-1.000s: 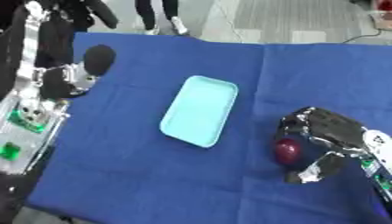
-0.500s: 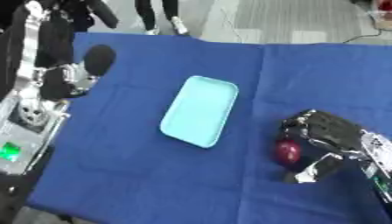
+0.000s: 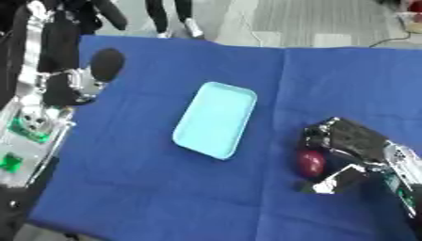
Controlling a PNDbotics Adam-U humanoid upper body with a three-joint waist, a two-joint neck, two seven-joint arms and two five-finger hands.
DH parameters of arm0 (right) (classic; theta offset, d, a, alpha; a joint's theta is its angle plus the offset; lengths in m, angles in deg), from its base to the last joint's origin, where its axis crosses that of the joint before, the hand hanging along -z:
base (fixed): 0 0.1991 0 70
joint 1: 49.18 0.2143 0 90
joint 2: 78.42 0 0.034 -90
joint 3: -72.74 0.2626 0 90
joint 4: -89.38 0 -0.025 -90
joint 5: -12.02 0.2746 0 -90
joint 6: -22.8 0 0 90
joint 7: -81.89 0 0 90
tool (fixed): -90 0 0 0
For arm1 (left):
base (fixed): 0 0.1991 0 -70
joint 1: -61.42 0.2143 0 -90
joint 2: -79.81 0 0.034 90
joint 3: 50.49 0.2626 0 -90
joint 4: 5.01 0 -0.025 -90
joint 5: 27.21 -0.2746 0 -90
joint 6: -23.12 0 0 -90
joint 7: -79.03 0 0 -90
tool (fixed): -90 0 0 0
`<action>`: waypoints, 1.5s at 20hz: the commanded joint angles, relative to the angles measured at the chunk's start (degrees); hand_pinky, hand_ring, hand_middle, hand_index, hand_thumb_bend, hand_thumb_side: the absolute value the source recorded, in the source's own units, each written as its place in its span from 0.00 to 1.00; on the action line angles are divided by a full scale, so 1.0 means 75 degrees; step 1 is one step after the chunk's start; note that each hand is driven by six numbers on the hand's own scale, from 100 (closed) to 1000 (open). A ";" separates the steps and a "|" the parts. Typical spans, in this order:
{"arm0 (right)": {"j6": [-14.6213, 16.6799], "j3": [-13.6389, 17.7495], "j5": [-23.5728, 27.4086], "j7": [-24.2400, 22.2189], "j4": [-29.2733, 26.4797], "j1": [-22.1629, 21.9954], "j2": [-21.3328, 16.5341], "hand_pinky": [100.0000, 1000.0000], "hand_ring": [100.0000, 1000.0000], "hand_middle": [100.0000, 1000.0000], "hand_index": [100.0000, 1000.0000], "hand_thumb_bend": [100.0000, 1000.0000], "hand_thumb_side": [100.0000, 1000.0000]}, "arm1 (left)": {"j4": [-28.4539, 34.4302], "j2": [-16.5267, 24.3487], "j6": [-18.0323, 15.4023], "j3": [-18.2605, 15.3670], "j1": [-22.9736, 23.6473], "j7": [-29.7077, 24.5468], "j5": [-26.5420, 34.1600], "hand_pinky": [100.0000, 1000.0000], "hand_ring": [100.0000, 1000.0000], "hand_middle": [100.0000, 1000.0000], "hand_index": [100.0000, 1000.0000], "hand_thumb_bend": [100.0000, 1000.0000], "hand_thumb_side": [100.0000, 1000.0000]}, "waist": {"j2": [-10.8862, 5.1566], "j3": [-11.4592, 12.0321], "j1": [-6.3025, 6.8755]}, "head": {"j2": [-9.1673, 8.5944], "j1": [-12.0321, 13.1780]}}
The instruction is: Pick up objects on the table and place them in the box.
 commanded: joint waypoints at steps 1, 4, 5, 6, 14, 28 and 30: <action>0.0094 0.0058 0.0081 0.0206 0.0058 0.0116 -0.0040 0.00 0.21 0.41 0.60 0.55 0.70 | 0.0111 0.0210 -0.0013 -0.0037 -0.0090 -0.0027 0.0038 0.34 0.40 0.59 0.72 0.51 0.57 | -0.0109 0.0006 -0.0008 | -0.0088 0.0079; 0.0239 0.0050 0.0343 0.0222 0.0162 0.0101 -0.0017 0.00 0.15 0.41 0.59 0.54 0.63 | 0.0111 0.0211 -0.0014 -0.0037 -0.0090 -0.0027 0.0037 0.34 0.40 0.59 0.72 0.51 0.57 | -0.0108 0.0006 -0.0004 | -0.0091 0.0076; 0.0266 0.0047 0.0427 0.0210 0.0177 0.0100 -0.0014 0.00 0.13 0.41 0.59 0.54 0.62 | 0.0111 0.0211 -0.0014 -0.0036 -0.0090 -0.0028 0.0036 0.34 0.40 0.59 0.72 0.51 0.57 | -0.0108 0.0006 -0.0005 | -0.0091 0.0076; 0.0280 0.0040 0.0508 0.0190 0.0182 0.0098 -0.0014 0.00 0.12 0.41 0.59 0.54 0.62 | 0.0111 0.0210 -0.0014 -0.0035 -0.0090 -0.0029 0.0035 0.34 0.40 0.59 0.72 0.51 0.57 | -0.0107 0.0005 -0.0005 | -0.0092 0.0077; 0.0293 -0.0028 0.1155 0.0152 0.0061 0.0058 -0.0014 0.00 0.00 0.28 0.49 0.43 0.58 | 0.0111 0.0213 -0.0011 -0.0030 -0.0085 -0.0047 0.0027 0.34 0.40 0.59 0.72 0.51 0.57 | -0.0106 0.0001 -0.0005 | -0.0088 0.0084; 0.0293 -0.0238 0.2645 0.0395 -0.0466 0.0025 -0.0055 0.00 0.00 0.01 0.31 0.33 0.71 | 0.0111 0.0222 -0.0004 -0.0018 -0.0086 -0.0111 0.0030 0.34 0.40 0.59 0.72 0.50 0.58 | -0.0120 0.0000 -0.0010 | -0.0092 0.0088; 0.0293 -0.0254 0.2770 0.0324 -0.0516 0.0019 -0.0056 0.00 0.00 0.00 0.30 0.26 0.71 | 0.0111 0.0222 0.0001 -0.0016 -0.0085 -0.0122 0.0032 0.34 0.39 0.59 0.72 0.50 0.58 | -0.0122 -0.0002 -0.0011 | -0.0094 0.0090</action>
